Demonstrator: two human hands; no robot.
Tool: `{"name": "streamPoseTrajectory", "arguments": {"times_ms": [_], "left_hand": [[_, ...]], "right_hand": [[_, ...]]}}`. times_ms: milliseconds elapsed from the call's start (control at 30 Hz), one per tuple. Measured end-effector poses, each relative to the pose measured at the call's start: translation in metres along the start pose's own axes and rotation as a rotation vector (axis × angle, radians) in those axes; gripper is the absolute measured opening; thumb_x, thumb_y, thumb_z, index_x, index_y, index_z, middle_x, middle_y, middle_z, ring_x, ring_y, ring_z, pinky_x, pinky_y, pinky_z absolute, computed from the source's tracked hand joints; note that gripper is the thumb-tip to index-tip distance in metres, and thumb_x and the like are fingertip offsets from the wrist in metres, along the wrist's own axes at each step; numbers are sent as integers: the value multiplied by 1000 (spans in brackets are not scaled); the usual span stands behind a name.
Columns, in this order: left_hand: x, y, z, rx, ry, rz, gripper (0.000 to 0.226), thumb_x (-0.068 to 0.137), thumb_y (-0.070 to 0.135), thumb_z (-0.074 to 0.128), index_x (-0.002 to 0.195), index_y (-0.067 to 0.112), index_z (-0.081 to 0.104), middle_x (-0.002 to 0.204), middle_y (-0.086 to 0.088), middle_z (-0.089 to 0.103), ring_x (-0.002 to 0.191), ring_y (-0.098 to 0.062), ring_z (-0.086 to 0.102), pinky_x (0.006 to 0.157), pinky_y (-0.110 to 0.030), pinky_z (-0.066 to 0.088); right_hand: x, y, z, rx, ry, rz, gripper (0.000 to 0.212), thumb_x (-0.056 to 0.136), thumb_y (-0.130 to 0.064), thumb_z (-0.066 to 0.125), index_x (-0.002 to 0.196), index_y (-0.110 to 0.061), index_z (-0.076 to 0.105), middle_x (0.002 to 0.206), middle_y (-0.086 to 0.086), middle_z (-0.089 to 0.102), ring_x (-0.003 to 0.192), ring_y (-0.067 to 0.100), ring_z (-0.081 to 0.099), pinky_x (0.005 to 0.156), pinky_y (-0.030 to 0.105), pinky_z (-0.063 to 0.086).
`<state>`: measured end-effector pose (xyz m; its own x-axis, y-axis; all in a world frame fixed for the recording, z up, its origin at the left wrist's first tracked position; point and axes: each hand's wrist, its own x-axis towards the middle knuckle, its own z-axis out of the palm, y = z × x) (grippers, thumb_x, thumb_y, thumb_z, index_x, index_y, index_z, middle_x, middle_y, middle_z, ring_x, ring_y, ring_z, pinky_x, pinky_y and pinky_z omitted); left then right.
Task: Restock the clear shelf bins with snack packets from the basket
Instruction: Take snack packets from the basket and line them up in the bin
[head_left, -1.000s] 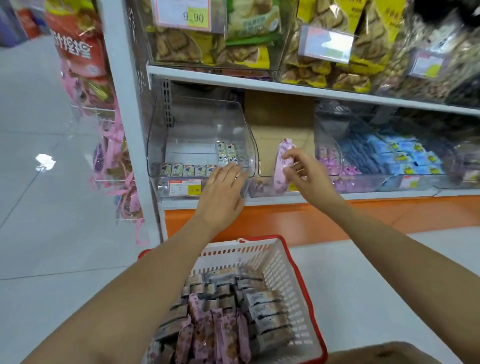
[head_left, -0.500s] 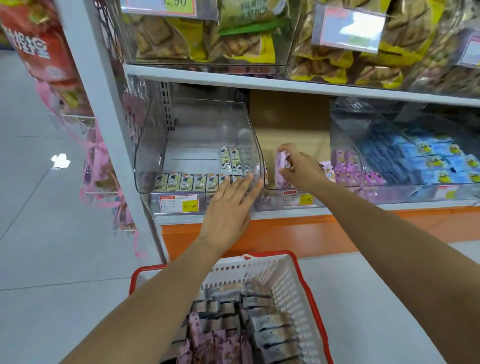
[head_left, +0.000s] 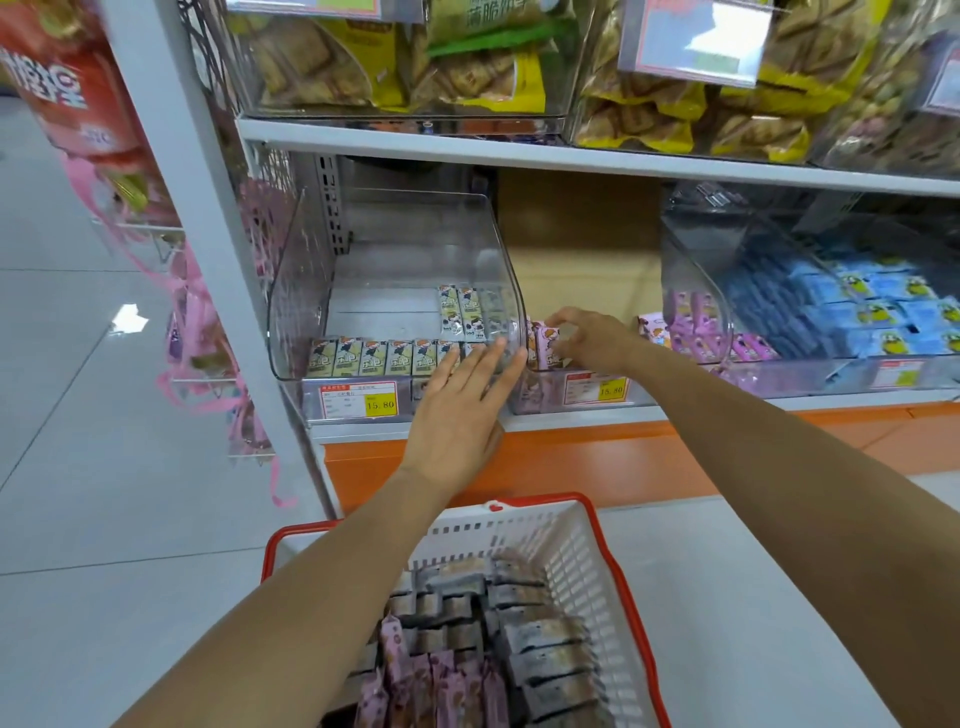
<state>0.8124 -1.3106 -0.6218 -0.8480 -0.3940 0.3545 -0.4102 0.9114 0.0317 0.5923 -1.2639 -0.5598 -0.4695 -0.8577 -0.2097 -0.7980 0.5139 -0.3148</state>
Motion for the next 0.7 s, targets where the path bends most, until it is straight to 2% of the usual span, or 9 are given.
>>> {"name": "streamPoseTrajectory", "arguments": {"times_ms": [133,267,367,433,500,567,700], "left_hand": [[-2,2,-7,-6,-44,1,81,97,22,46,153,25,-13,165,-2,-3,152,-19,-3,120,-39,-14],[-10,3,-17,-31,-70,11,76,97,22,43,156,23,-5,164,-3,-6,151,-19,-9,119,-38,-17],[-25,1,-22,-40,-79,4,74,95,22,45,157,19,5,165,-5,0,151,-21,-7,120,-38,-14],[-38,-3,-24,-26,-68,-1,72,92,22,49,156,17,16,164,-7,9,152,-23,0,123,-41,-6],[-52,-8,-26,-10,-35,7,70,85,20,56,151,15,33,158,-10,28,148,-27,17,123,-45,6],[-69,-15,-25,-18,-32,6,64,78,17,59,141,14,46,146,-11,42,140,-30,32,121,-47,18],[-106,-30,-17,-37,-97,-26,55,73,15,60,128,11,55,126,-11,53,119,-32,45,110,-46,34]], "right_hand": [[-18,-2,-6,112,78,35,39,98,-21,53,136,-25,49,126,10,60,108,27,59,87,34,49],[-39,-5,-9,227,266,5,31,95,-17,49,121,-29,59,103,3,65,96,25,64,84,44,55],[-60,-18,-6,297,408,-77,24,88,-26,45,101,-33,64,83,-4,68,81,19,67,73,44,57],[-75,-32,3,309,427,-155,18,90,-23,51,95,-23,68,75,-1,68,71,17,65,68,42,55],[-89,-46,20,308,412,-270,15,92,-16,55,90,-16,69,70,0,68,64,15,64,64,39,54],[-100,-60,42,295,362,-345,12,93,-15,57,89,-15,69,68,-2,67,61,12,62,60,34,52],[-110,-80,99,267,184,-364,12,94,-19,57,94,-17,68,70,2,65,61,18,58,59,35,46]]}}
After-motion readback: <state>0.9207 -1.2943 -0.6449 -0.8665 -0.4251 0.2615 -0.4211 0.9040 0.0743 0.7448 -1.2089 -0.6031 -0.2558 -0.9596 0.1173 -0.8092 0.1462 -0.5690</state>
